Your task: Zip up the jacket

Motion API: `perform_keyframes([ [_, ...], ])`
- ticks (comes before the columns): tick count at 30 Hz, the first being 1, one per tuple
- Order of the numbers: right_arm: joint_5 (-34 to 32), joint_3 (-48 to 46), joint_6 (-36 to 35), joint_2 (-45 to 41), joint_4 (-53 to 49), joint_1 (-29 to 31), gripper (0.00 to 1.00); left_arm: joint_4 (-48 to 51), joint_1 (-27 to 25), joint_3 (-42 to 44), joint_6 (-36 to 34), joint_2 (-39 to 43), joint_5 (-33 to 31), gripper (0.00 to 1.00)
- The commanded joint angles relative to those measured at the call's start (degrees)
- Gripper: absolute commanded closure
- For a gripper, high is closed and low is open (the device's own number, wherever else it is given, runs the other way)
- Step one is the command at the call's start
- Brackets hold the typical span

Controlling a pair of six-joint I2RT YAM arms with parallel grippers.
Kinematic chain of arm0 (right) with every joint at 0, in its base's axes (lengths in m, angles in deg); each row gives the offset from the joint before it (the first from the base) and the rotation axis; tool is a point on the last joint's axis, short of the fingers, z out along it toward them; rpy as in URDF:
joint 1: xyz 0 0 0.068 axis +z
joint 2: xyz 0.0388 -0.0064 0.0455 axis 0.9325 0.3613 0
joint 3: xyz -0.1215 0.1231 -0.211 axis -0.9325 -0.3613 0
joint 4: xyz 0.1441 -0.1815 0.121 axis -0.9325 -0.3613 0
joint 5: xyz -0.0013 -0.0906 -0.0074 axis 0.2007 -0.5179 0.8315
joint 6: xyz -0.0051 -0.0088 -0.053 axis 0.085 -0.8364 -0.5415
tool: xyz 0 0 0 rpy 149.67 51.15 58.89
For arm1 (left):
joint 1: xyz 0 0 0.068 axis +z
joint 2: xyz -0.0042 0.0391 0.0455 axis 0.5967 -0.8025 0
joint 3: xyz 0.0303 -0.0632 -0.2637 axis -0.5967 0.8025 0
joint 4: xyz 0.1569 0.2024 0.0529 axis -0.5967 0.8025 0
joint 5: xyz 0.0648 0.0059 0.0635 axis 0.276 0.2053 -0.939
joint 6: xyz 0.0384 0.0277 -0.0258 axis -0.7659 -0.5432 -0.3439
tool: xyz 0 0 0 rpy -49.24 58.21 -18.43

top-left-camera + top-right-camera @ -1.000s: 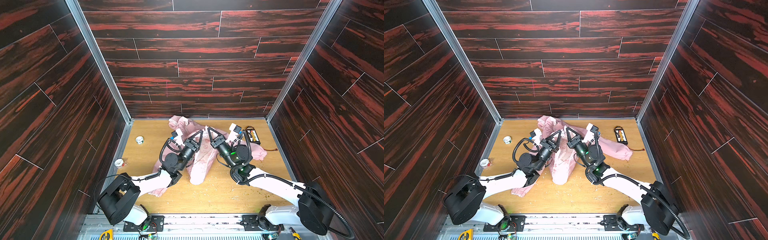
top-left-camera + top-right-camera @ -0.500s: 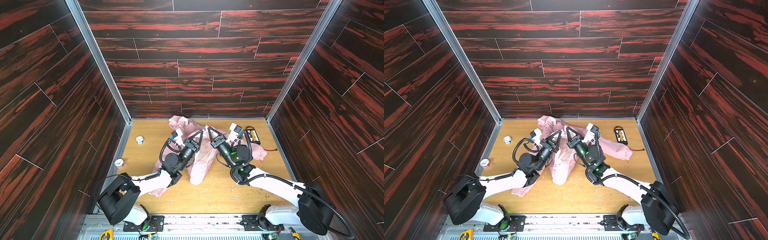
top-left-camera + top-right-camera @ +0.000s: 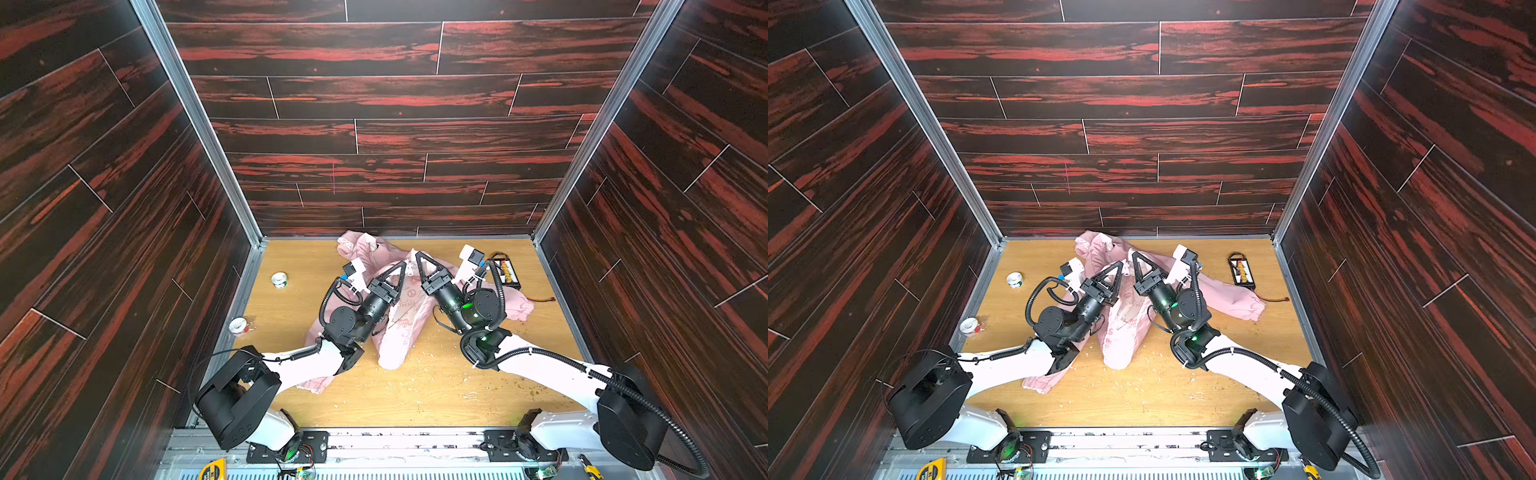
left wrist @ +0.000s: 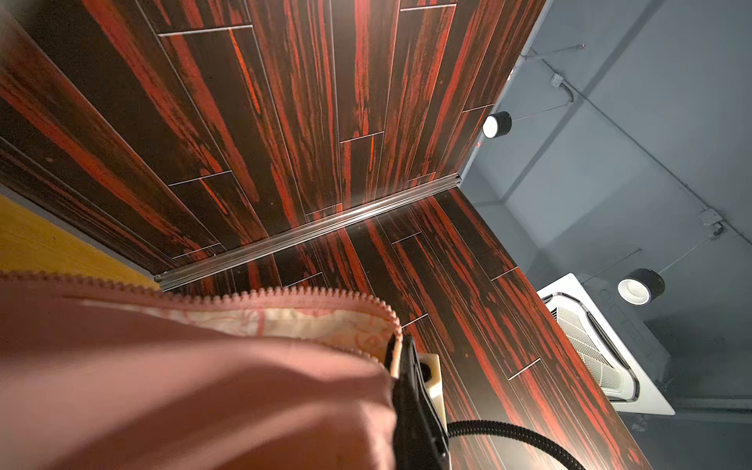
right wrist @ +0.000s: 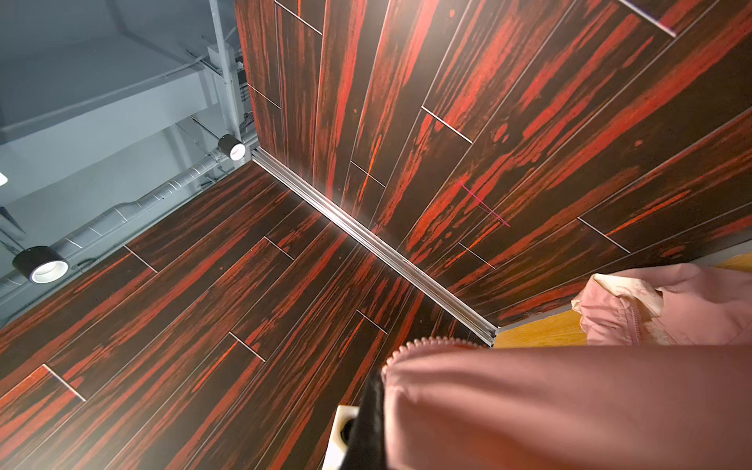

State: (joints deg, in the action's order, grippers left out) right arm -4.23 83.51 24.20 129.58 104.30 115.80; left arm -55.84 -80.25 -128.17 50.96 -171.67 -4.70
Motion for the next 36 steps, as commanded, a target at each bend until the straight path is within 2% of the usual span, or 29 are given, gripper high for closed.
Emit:
perform_keyframes([
  [1,0.42,1.70,0.56,1.30,3.09,0.57,1.00,-3.15,-0.30,0.10,0.26,2.56,0.06,1.00],
  [17,1.13,1.39,1.00,1.28,3.20,0.63,1.00,-3.15,-0.26,-0.33,0.19,2.23,0.11,1.00],
  [36,-0.70,0.60,-2.03,-0.42,4.28,0.92,1.00,-3.15,-0.25,-0.03,1.14,1.91,-0.10,1.00],
])
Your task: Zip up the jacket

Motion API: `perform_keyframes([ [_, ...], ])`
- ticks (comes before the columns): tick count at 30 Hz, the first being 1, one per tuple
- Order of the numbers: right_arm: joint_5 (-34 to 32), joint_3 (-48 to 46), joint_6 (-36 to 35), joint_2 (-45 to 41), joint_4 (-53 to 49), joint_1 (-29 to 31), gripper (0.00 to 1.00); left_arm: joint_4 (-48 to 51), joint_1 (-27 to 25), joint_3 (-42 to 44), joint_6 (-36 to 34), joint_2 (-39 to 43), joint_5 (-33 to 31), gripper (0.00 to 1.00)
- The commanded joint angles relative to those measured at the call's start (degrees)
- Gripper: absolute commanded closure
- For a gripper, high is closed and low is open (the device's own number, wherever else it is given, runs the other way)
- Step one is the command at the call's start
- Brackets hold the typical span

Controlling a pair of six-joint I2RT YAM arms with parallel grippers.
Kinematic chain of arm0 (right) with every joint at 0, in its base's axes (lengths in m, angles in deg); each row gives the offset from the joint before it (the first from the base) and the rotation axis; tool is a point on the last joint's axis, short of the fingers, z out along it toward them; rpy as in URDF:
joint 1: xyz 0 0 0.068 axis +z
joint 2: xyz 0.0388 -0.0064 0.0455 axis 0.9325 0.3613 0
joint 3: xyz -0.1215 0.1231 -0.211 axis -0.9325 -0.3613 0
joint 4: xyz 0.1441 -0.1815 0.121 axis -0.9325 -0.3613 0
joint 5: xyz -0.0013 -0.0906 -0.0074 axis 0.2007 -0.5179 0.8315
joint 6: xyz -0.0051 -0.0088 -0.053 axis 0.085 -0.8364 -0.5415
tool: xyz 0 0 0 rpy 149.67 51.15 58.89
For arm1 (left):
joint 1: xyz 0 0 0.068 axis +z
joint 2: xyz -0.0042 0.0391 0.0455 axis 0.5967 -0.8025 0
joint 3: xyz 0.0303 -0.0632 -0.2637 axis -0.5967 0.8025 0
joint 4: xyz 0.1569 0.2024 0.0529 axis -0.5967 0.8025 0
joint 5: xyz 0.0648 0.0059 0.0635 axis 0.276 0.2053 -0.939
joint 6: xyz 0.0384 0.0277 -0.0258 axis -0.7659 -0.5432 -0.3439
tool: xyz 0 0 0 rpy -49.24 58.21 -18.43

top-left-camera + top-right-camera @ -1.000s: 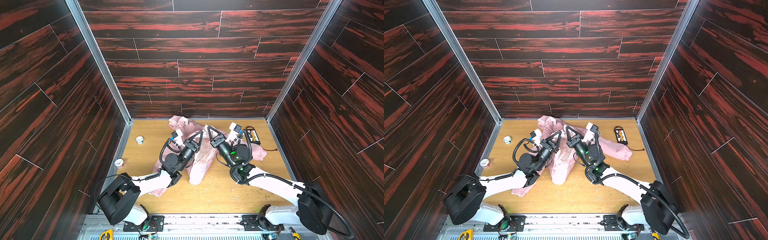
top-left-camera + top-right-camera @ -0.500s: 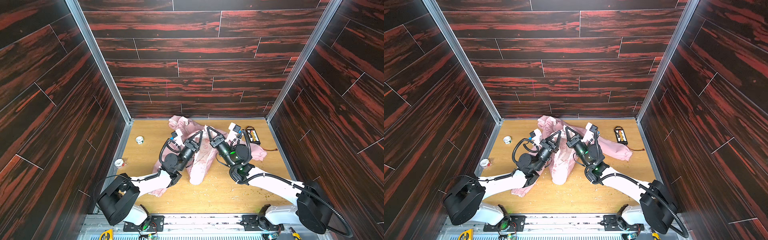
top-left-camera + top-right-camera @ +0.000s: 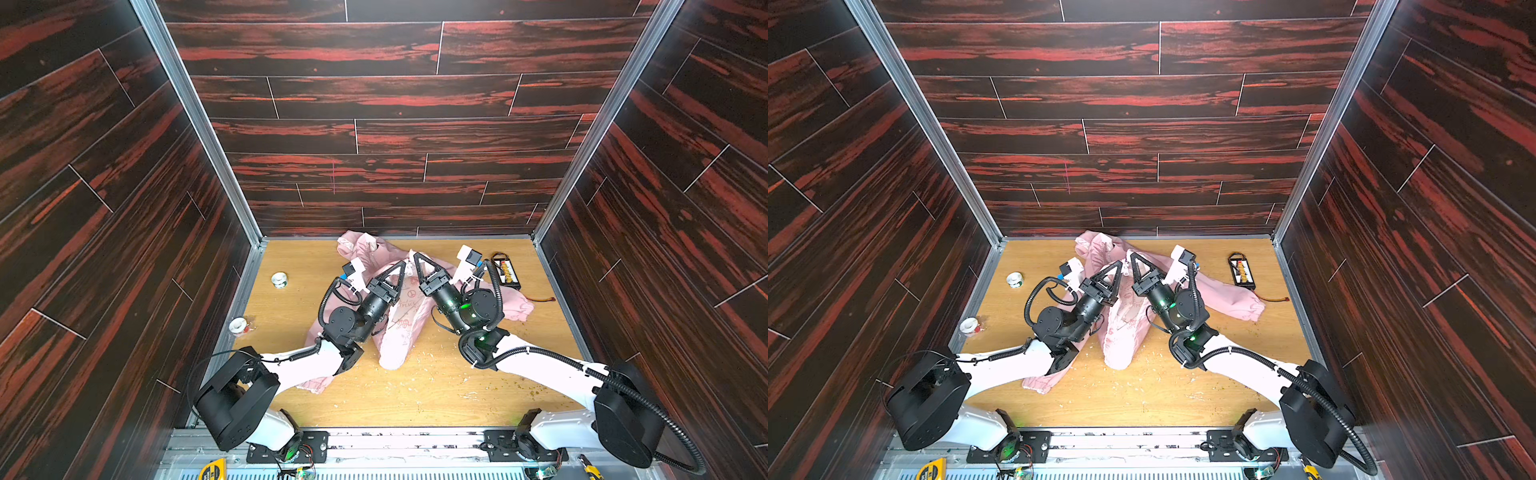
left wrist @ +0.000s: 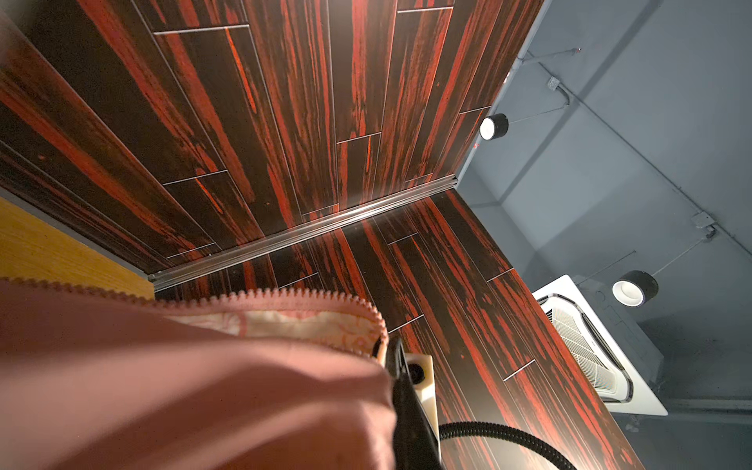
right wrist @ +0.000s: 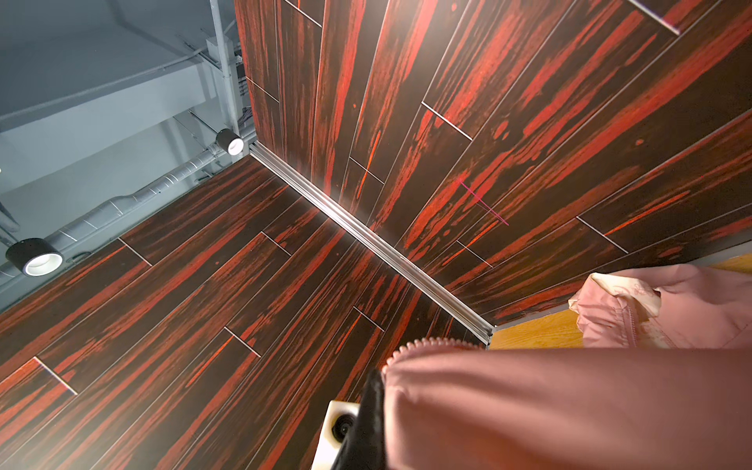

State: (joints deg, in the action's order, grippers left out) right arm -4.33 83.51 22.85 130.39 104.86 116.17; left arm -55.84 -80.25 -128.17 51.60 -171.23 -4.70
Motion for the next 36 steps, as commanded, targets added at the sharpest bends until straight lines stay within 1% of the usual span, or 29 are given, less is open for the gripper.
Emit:
perform_keyframes([
  [1,-0.47,0.58,-0.65,-1.25,3.68,0.55,1.00,-3.15,-0.25,0.02,0.51,1.44,-0.14,1.00],
  [36,0.52,1.04,-0.10,-0.39,3.62,0.99,1.00,-3.15,-0.33,0.04,0.49,1.28,-0.03,1.00],
])
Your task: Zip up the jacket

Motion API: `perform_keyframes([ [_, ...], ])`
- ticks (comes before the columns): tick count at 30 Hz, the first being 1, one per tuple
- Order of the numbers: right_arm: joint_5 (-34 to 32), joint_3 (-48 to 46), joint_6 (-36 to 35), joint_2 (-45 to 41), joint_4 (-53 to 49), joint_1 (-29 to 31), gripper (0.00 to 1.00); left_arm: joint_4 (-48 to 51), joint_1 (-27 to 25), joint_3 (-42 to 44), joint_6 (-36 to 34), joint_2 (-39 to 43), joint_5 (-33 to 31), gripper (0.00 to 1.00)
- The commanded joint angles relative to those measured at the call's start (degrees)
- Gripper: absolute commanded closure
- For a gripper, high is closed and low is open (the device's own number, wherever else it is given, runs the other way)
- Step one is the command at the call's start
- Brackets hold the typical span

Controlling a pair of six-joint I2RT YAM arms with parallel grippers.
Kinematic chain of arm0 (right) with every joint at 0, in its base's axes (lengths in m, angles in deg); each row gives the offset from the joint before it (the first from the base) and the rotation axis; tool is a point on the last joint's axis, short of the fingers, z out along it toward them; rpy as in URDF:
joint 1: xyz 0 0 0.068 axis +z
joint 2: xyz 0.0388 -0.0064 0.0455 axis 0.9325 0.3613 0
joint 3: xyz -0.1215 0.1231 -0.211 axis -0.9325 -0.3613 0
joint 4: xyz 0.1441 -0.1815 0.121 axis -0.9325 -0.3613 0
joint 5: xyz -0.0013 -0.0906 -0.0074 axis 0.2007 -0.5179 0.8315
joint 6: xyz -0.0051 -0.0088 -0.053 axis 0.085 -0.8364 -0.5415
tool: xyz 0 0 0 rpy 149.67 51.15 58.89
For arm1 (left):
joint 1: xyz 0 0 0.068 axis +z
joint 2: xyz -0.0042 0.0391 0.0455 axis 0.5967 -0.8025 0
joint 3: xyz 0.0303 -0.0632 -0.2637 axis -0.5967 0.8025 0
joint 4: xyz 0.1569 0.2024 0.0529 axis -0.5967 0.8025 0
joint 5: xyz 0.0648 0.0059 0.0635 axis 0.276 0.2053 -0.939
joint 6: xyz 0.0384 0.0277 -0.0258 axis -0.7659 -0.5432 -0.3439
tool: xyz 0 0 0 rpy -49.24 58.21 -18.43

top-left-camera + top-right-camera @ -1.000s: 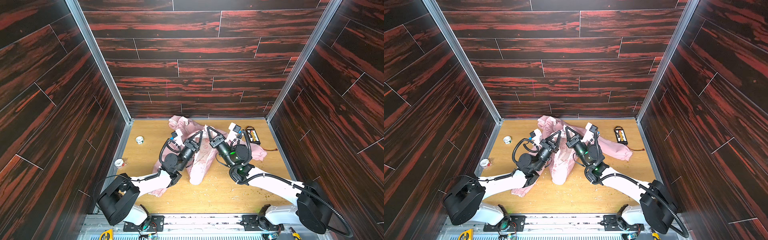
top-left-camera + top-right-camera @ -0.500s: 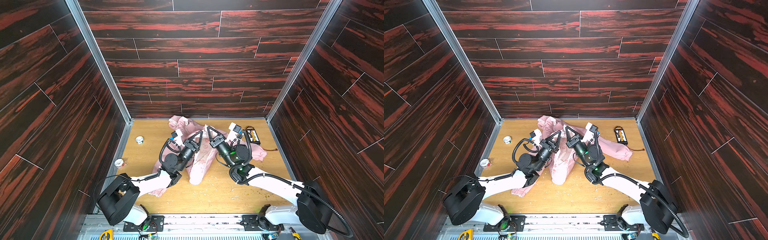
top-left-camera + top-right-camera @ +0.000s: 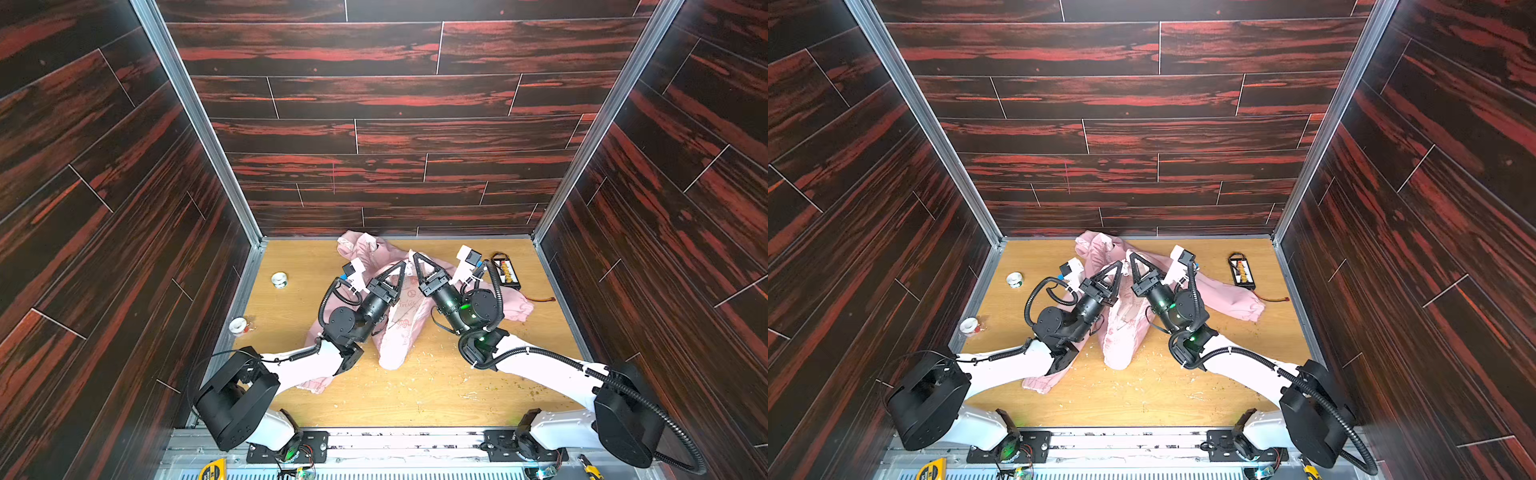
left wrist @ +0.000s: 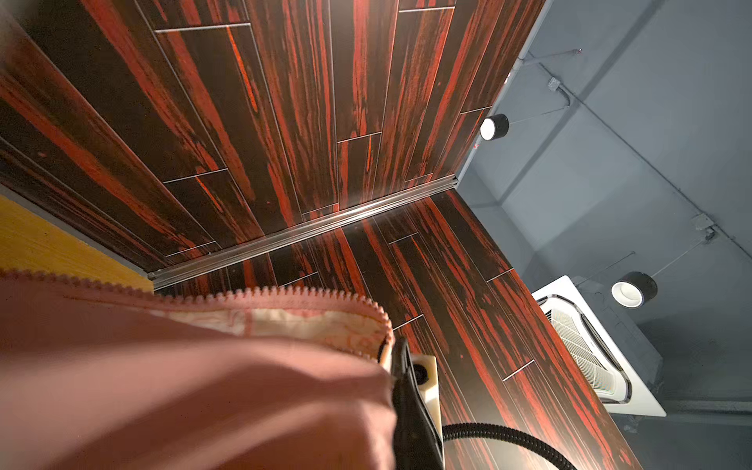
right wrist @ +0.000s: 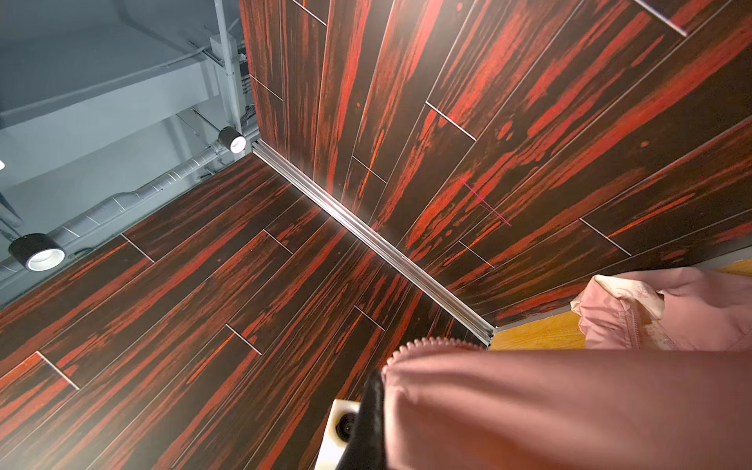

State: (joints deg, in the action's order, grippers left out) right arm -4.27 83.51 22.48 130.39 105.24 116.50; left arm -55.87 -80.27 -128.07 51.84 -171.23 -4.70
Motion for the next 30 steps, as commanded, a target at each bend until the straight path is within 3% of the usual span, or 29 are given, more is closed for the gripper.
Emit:
perform_keyframes([
  [1,0.45,0.92,0.14,-0.41,3.27,0.70,1.00,-3.12,-0.31,-0.06,0.24,1.28,-0.03,1.00],
  [17,-2.26,-0.53,-1.77,-2.99,3.47,0.75,1.00,-3.12,-0.31,0.29,0.11,1.64,0.06,1.00],
  [30,-0.54,-0.37,-0.26,-2.56,2.76,0.82,1.00,-3.12,-0.46,0.37,-0.21,2.22,0.06,1.00],
])
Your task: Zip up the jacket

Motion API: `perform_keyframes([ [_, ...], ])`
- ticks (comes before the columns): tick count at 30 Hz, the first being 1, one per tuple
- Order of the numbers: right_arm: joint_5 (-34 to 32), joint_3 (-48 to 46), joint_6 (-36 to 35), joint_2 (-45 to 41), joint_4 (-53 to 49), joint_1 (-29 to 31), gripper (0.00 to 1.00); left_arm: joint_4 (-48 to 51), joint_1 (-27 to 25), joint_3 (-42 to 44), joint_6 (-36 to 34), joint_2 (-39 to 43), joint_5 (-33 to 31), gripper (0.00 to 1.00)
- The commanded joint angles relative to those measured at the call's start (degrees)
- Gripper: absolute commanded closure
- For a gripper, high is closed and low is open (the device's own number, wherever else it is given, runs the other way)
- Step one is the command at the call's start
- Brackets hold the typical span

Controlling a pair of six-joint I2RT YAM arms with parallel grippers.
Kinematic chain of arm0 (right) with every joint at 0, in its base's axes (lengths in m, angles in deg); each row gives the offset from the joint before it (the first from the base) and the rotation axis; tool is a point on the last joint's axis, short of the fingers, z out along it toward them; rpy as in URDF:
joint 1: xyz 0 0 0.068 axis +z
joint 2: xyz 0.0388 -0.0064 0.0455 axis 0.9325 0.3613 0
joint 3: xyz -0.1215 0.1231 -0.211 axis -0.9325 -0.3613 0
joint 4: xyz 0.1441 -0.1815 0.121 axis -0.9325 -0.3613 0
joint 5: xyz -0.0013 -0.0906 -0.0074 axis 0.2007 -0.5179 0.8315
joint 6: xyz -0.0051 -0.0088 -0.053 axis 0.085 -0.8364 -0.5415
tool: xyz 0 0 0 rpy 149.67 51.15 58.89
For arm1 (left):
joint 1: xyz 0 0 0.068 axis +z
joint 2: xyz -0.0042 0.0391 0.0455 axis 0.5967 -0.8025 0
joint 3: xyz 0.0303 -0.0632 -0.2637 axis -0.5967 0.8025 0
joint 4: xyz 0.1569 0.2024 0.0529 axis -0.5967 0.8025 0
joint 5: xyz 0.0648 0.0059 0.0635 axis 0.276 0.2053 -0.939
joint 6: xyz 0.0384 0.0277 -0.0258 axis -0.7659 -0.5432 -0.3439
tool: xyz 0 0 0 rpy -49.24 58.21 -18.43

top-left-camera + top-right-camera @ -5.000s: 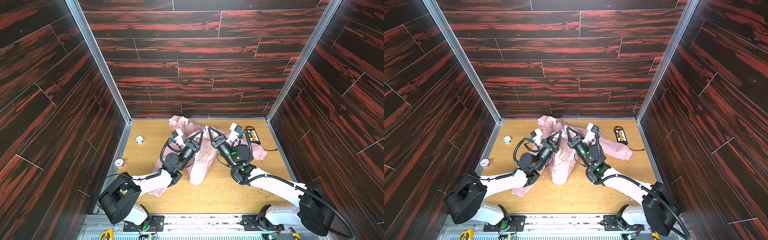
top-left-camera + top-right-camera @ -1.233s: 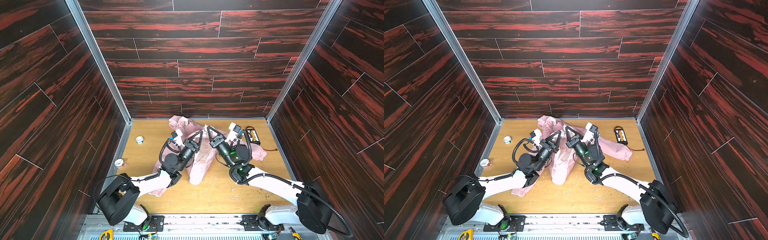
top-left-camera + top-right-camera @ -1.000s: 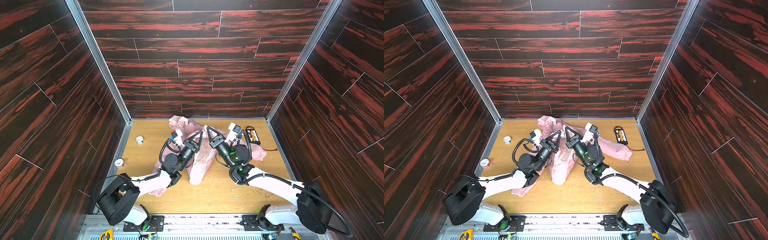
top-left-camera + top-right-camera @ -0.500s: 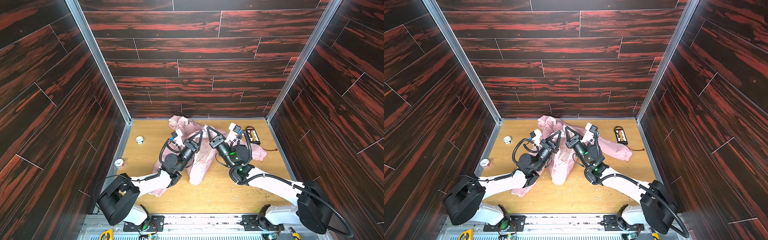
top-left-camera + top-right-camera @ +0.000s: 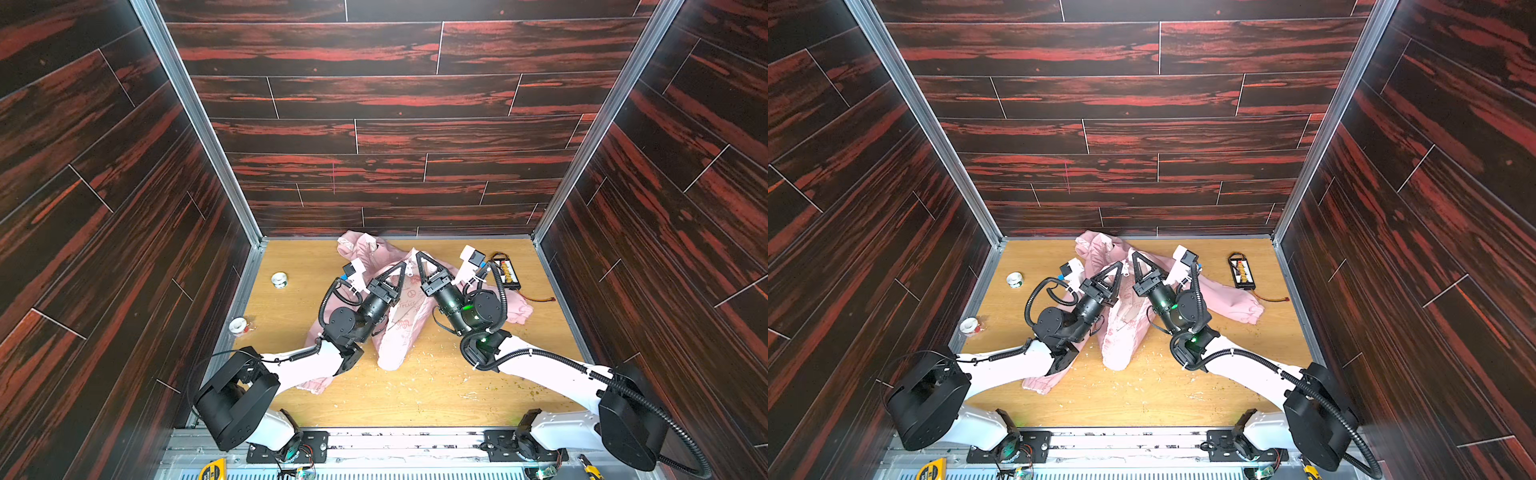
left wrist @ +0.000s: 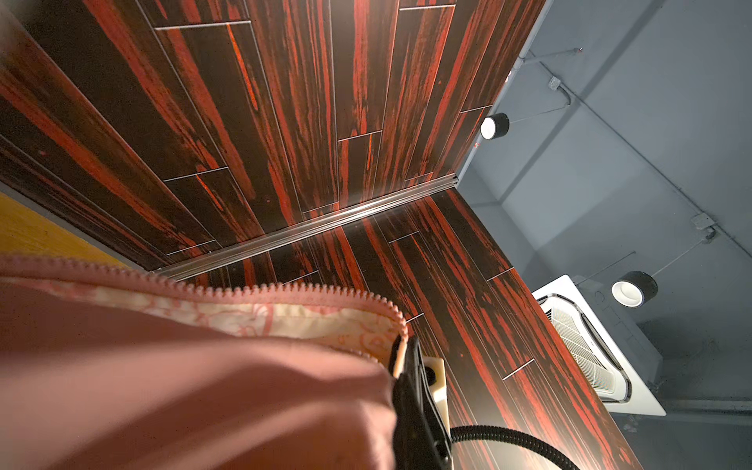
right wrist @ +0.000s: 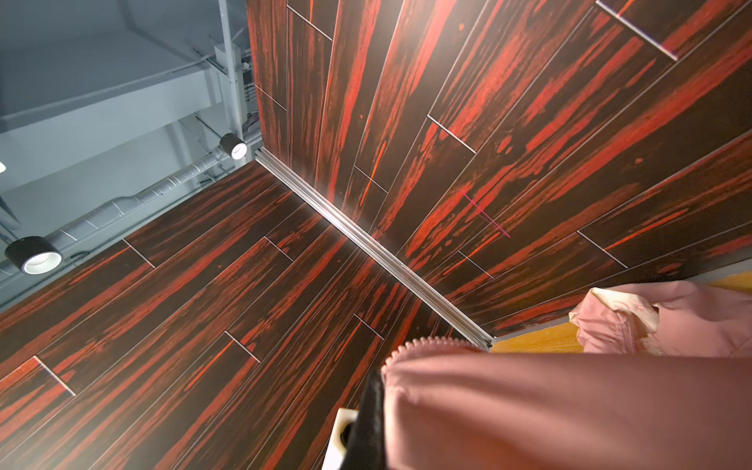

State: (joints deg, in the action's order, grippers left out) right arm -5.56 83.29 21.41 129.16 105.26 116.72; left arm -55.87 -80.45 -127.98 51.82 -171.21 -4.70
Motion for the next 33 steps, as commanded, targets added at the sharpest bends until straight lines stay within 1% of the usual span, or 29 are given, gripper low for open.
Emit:
perform_keyframes([
  [1,0.79,-0.15,0.99,-1.21,2.58,0.62,1.00,-3.12,-0.30,0.33,-0.24,2.21,0.01,1.00],
  [19,-0.88,-0.33,1.29,-1.05,1.68,1.14,1.00,-3.12,-0.31,-0.22,-0.77,2.04,0.06,1.00],
  [33,-0.32,-0.85,1.87,-1.10,0.90,1.14,1.00,-3.12,-0.26,-0.49,-0.78,1.73,0.06,1.00],
])
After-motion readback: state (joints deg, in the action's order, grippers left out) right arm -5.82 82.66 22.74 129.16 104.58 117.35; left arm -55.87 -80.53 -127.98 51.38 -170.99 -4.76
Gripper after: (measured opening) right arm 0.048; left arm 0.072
